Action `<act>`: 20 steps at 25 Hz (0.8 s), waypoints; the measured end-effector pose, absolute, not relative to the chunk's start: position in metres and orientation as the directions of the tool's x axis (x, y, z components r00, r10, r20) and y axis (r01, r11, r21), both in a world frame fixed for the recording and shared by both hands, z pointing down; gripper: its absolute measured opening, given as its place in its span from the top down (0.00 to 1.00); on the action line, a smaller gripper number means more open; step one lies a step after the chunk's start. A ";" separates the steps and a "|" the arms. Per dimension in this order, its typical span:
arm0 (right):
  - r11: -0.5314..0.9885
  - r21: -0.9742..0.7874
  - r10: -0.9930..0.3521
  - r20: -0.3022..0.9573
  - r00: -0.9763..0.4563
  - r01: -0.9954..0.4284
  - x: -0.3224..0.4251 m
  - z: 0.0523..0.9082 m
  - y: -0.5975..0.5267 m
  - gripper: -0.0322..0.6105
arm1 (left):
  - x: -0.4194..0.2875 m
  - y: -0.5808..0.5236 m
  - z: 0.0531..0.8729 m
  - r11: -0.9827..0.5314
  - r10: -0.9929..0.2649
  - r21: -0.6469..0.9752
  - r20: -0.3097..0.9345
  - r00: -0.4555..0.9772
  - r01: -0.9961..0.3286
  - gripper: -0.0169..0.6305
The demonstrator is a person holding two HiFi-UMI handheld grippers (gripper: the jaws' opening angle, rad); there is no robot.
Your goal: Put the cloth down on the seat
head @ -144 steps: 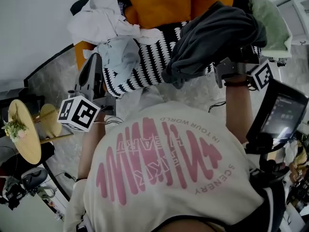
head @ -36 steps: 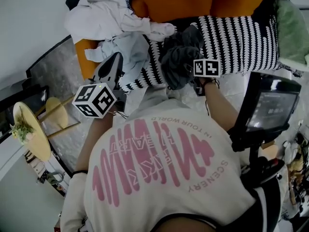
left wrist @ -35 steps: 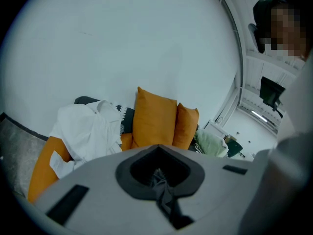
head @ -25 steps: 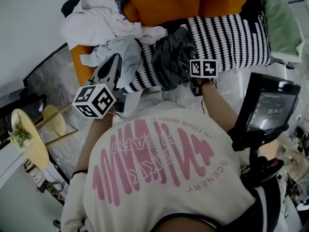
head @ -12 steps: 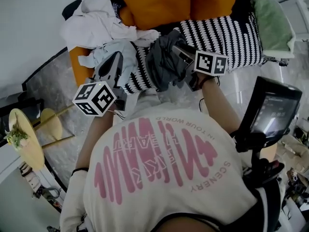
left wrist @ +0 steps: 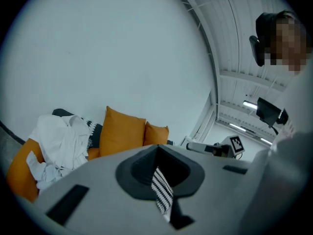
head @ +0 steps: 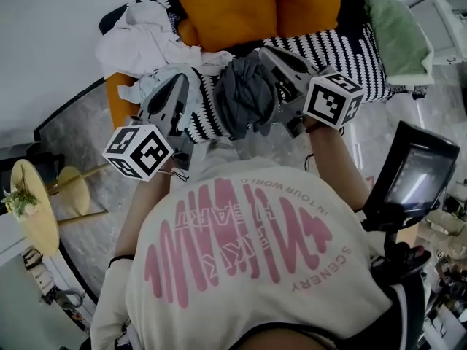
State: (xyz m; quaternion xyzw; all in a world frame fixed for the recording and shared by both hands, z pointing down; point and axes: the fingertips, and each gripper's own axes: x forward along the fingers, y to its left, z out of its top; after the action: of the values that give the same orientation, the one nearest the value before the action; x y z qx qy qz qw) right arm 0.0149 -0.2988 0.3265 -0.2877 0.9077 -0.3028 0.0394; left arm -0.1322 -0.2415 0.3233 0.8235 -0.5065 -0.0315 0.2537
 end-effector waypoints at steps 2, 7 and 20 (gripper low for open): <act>0.666 -0.564 -0.563 0.051 -0.825 -0.489 0.024 0.305 -0.292 0.93 | -0.128 -0.232 0.315 -0.369 -0.853 0.450 0.183 0.489 -0.813 0.96; 0.681 -0.560 -0.591 -0.038 -0.806 -0.472 0.050 0.278 -0.280 0.94 | -0.124 -0.213 0.302 -0.380 -0.863 0.434 0.152 0.482 -0.817 0.96; 0.697 -0.537 -0.587 -0.049 -0.808 -0.474 0.072 0.275 -0.253 0.94 | -0.106 -0.190 0.296 -0.408 -0.858 0.410 0.135 0.496 -0.816 0.96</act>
State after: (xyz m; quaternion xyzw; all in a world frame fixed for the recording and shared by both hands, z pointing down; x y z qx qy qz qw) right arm 0.0716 -0.2526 0.2748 -0.2902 0.9147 -0.2592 0.1090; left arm -0.1055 -0.1905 0.2963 0.8375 -0.4995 -0.0481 0.2160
